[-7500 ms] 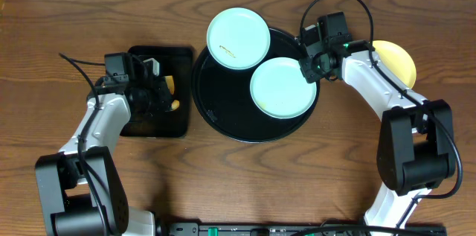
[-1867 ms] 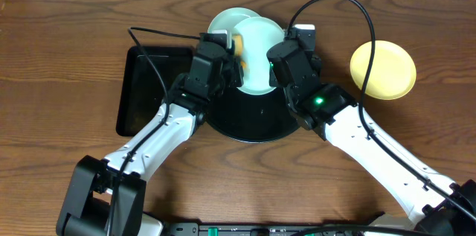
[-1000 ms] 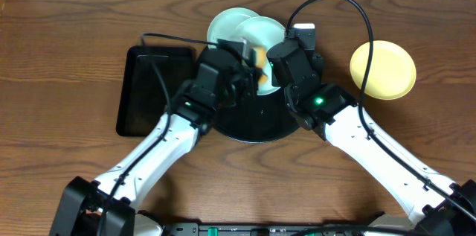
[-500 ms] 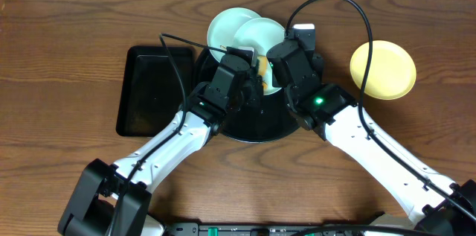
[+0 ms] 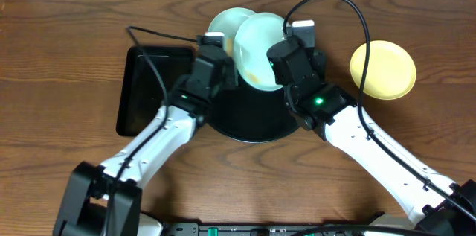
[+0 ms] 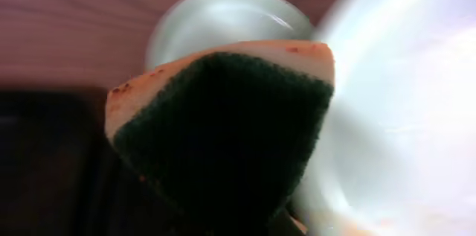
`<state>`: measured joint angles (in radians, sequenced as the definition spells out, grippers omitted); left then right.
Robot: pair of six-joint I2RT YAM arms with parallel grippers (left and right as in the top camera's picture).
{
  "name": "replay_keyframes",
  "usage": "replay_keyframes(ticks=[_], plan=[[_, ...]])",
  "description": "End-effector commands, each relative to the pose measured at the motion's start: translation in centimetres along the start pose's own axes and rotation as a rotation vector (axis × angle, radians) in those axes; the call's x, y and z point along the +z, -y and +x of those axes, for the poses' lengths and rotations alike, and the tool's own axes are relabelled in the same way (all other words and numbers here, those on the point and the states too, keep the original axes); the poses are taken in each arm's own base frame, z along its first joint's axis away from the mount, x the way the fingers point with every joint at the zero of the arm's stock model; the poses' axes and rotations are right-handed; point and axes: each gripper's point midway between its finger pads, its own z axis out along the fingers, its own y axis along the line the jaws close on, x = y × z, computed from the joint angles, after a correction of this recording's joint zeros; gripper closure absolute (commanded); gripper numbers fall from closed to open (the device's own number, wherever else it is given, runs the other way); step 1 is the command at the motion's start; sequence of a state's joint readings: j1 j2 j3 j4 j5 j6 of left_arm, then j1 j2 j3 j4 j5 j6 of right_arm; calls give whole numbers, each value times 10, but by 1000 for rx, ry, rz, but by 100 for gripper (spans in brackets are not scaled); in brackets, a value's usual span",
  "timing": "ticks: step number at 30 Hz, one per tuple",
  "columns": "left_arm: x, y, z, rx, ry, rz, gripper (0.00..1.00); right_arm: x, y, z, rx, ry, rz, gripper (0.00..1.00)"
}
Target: Clean dirty plates on tray and stack at the side
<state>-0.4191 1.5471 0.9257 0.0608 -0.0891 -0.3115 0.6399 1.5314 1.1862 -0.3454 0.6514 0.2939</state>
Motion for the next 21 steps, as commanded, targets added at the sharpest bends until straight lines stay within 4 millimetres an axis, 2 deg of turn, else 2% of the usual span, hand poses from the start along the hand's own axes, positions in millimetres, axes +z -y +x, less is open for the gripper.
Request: replay_keyframes(ticks=[1,8,13,21], plan=[[-23,-3,-27,-42,60,38,92,-8,16,-14,-78,58,91,99],[-42,52,-16,-103,-43,354,92,-8,14,-15,-79,62,80,99],[-41,75,0,-184,-118,414,92,-8,14,-14,-59,58,80,99],[-35,119,22,-180,-160,500,92,-8,15,-13,-62,55,81,99]])
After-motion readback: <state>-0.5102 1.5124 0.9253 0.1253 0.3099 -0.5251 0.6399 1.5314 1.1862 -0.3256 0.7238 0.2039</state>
